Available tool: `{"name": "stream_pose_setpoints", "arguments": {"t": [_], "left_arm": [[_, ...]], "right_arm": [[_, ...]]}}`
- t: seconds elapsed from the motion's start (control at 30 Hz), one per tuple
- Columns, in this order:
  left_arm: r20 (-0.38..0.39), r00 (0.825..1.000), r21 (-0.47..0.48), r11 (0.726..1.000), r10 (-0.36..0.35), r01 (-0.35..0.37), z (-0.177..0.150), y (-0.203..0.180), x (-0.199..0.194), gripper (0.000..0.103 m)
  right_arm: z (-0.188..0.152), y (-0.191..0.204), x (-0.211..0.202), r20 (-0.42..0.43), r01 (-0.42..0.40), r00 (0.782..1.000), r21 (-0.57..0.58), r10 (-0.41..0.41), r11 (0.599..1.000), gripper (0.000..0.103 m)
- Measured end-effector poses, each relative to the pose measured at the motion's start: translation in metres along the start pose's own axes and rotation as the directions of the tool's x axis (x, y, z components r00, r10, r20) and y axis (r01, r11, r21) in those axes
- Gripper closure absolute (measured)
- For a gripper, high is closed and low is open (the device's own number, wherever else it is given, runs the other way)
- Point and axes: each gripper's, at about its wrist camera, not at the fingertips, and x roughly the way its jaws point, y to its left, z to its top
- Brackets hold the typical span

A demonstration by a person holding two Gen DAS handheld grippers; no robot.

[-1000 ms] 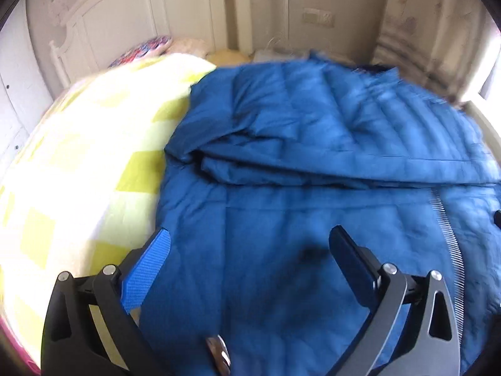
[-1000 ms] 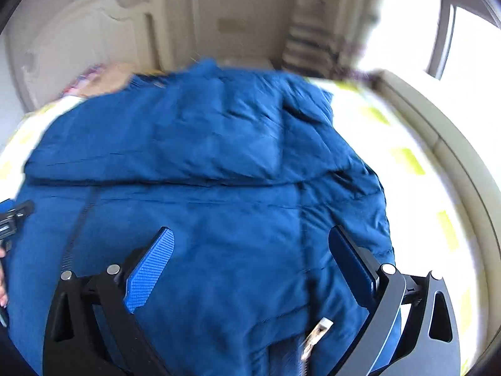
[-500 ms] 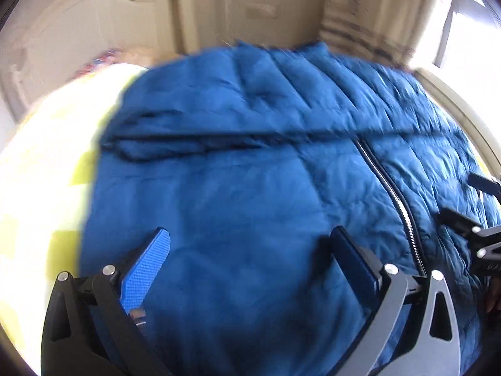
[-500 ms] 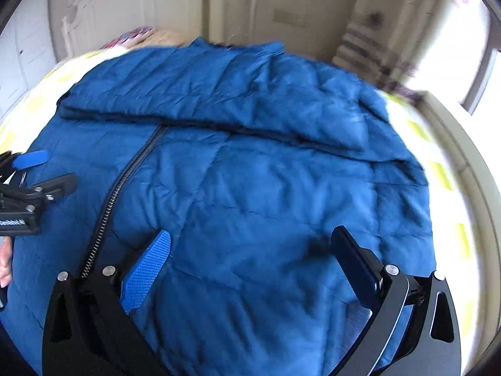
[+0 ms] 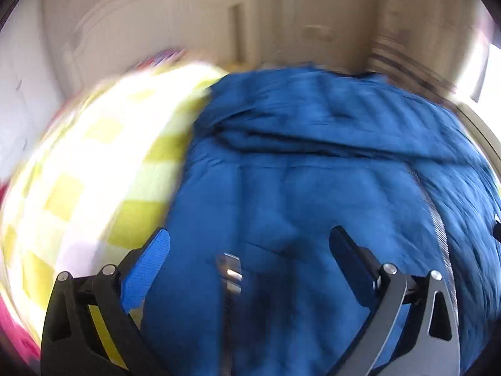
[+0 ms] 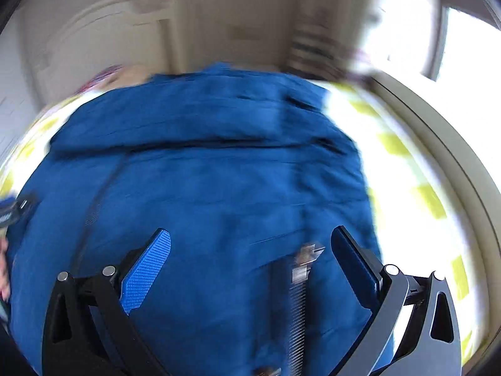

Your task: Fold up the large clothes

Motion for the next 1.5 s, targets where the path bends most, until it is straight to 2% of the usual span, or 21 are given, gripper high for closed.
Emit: {"name": "stream_pose_setpoints", "arguments": {"t": [0.03, 0.1, 0.17, 0.23, 0.3, 0.37, 0.53, 0.63, 0.7, 0.83, 0.9, 0.93, 1.0, 1.07, 1.13, 1.17, 1.2, 1.23, 1.3, 1.37, 1.5], "left_arm": [[0.009, 0.998, 0.063, 0.996, -0.057, 0.057, -0.006, -0.016, -0.011, 0.002], [-0.006, 0.995, 0.157, 0.983, -0.096, 0.096, -0.017, -0.043, -0.017, 0.002], [-0.057, 0.997, 0.251, 0.965, -0.061, 0.073, -0.031, -0.066, -0.002, 0.002], [-0.055, 0.996, 0.229, 0.970, -0.073, 0.084, -0.030, -0.062, -0.003, 0.002], [-0.093, 0.987, 0.173, 0.974, -0.133, 0.147, -0.025, -0.052, 0.002, 0.002], [-0.092, 0.984, 0.152, 0.975, -0.152, 0.165, -0.025, -0.046, 0.002, 0.002], [-0.005, 0.996, 0.056, 0.995, -0.086, 0.086, -0.032, -0.012, -0.017, 0.002], [0.034, 0.999, -0.006, 0.999, 0.036, -0.036, -0.034, 0.013, -0.029, 0.002], [0.032, 0.995, -0.008, 0.995, 0.098, -0.098, -0.037, 0.022, -0.031, 0.002], [-0.016, 0.994, 0.045, 0.993, 0.110, -0.109, -0.044, 0.012, -0.025, 0.002], [0.038, 0.998, 0.072, 0.996, 0.049, -0.052, -0.047, 0.000, -0.042, 0.002], [0.085, 0.996, 0.109, 0.994, -0.023, 0.014, -0.048, -0.012, -0.058, 0.002], [0.124, 0.989, 0.193, 0.979, -0.083, 0.059, -0.055, -0.035, -0.075, 0.002], [0.109, 0.991, 0.298, 0.954, -0.081, 0.045, -0.064, -0.060, -0.074, 0.002], [0.027, 0.998, 0.335, 0.941, -0.054, 0.042, -0.071, -0.071, -0.051, 0.002], [-0.011, 0.998, 0.326, 0.943, -0.062, 0.062, -0.075, -0.070, -0.038, 0.002], [-0.009, 0.994, 0.277, 0.955, -0.107, 0.106, -0.075, -0.060, -0.037, 0.002], [-0.048, 0.989, 0.239, 0.960, -0.141, 0.149, -0.071, -0.053, -0.032, 0.002], [-0.081, 0.981, 0.202, 0.961, -0.177, 0.190, -0.067, -0.044, -0.029, 0.002], [-0.072, 0.983, 0.187, 0.966, -0.169, 0.179, -0.068, -0.038, -0.035, 0.002], [0.019, 0.990, 0.125, 0.982, -0.143, 0.139, -0.074, -0.003, -0.058, 0.002]], "right_arm": [[-0.006, 0.016, -0.004, -0.007, -0.029, 1.000, -0.066, 0.028, 0.997, 0.005], [-0.023, 0.047, -0.004, -0.055, -0.079, 0.996, -0.186, 0.070, 0.979, 0.005], [-0.035, 0.061, 0.003, -0.076, -0.043, 0.997, -0.241, 0.025, 0.970, 0.005], [-0.034, 0.059, 0.005, -0.090, -0.062, 0.995, -0.220, 0.043, 0.974, 0.005], [-0.033, 0.050, 0.009, -0.119, -0.112, 0.989, -0.170, 0.092, 0.979, 0.005], [-0.033, 0.048, 0.008, -0.117, -0.110, 0.989, -0.169, 0.091, 0.979, 0.005], [-0.035, 0.036, -0.005, -0.098, -0.063, 0.994, -0.125, 0.051, 0.990, 0.005], [-0.042, 0.015, -0.016, -0.083, 0.008, 0.996, -0.088, -0.015, 0.996, 0.005], [-0.049, 0.001, -0.022, -0.083, 0.021, 0.996, -0.051, -0.026, 0.998, 0.005], [-0.057, 0.000, -0.029, -0.076, 0.022, 0.997, -0.050, -0.026, 0.998, 0.005], [-0.057, 0.010, -0.045, -0.032, 0.002, 0.999, -0.076, -0.005, 0.997, 0.005], [-0.057, 0.015, -0.053, -0.009, -0.019, 1.000, -0.099, 0.018, 0.995, 0.005], [-0.056, 0.034, -0.067, 0.030, -0.059, 0.997, -0.176, 0.066, 0.983, 0.005], [-0.060, 0.058, -0.070, 0.030, -0.083, 0.995, -0.273, 0.095, 0.958, 0.005], [-0.069, 0.072, -0.050, -0.053, -0.090, 0.996, -0.312, 0.077, 0.946, 0.005], [-0.075, 0.073, -0.036, -0.102, -0.095, 0.993, -0.302, 0.067, 0.948, 0.005], [-0.077, 0.064, -0.031, -0.100, -0.138, 0.988, -0.228, 0.118, 0.964, 0.004], [-0.077, 0.059, -0.028, -0.113, -0.170, 0.982, -0.192, 0.150, 0.967, 0.004], [-0.076, 0.056, -0.029, -0.120, -0.178, 0.980, -0.203, 0.155, 0.963, 0.005], [-0.076, 0.053, -0.036, -0.114, -0.152, 0.985, -0.211, 0.130, 0.965, 0.005], [-0.085, 0.033, -0.059, -0.042, -0.081, 0.996, -0.185, 0.074, 0.979, 0.005]]}}
